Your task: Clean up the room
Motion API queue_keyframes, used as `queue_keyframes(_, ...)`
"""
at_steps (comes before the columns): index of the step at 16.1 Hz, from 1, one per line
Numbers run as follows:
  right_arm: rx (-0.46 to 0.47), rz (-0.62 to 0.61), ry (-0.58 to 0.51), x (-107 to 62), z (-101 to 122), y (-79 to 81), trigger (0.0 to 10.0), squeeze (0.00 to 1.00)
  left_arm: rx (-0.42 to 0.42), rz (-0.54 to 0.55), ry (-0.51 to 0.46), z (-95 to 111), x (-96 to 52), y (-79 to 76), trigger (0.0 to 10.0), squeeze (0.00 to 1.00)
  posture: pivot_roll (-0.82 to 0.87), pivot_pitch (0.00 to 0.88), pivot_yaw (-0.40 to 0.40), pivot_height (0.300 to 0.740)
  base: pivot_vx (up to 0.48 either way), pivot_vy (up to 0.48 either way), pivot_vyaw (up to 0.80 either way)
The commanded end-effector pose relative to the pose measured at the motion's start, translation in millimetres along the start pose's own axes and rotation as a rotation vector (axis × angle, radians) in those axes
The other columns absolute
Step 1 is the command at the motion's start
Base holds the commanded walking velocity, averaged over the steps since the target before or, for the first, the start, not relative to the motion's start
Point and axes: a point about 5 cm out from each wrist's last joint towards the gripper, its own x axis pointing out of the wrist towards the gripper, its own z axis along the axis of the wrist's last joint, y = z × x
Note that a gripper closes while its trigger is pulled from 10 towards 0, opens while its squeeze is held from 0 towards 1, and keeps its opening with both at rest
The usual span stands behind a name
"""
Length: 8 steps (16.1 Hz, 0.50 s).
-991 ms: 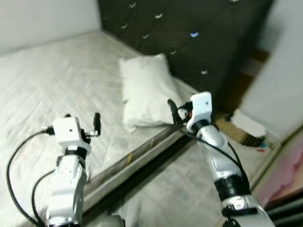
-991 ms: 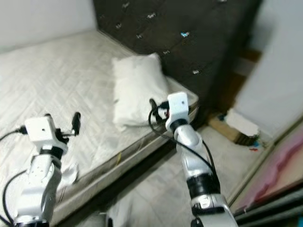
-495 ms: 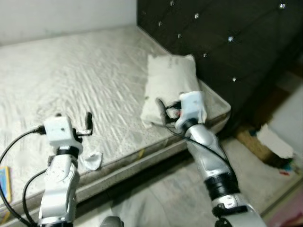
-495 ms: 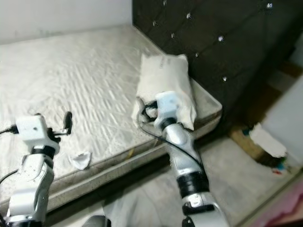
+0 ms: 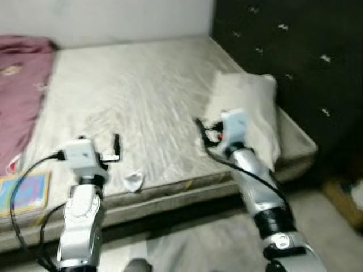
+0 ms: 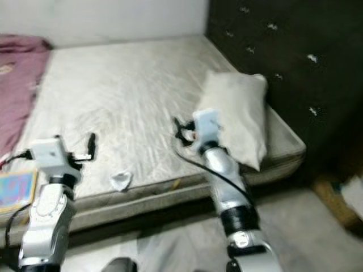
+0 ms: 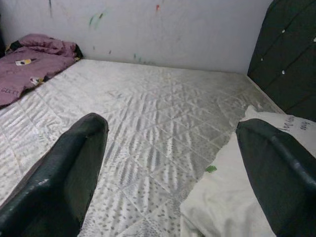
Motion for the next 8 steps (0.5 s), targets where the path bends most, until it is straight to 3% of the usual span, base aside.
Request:
queue_keyframes(1,0.019,0.016,-0.011,2.4,2.4,6.9,10.0,0.0,0.004,-0.004,-0.012,2.9,0.4,3.3,10.0,0.0,0.01,0.0,-0.071,0.74,0.0,0.0,0.0)
queue_keyframes(5,0.014,0.024,-0.014,2.6,2.7,7.3,10.0,0.0,0.0,-0.018,-0.023,3.5,-0.7,2.1,10.0,0.0,0.01,0.0,-0.075,0.74,0.0,0.0,0.0)
queue_keyframes(8,0.012,0.029,-0.017,3.2,3.4,7.4,10.0,0.0,-0.002,-0.028,-0.026,3.6,-0.8,0.8,10.0,0.0,0.01,0.0,-0.075,0.74,0.275,0.0,0.0)
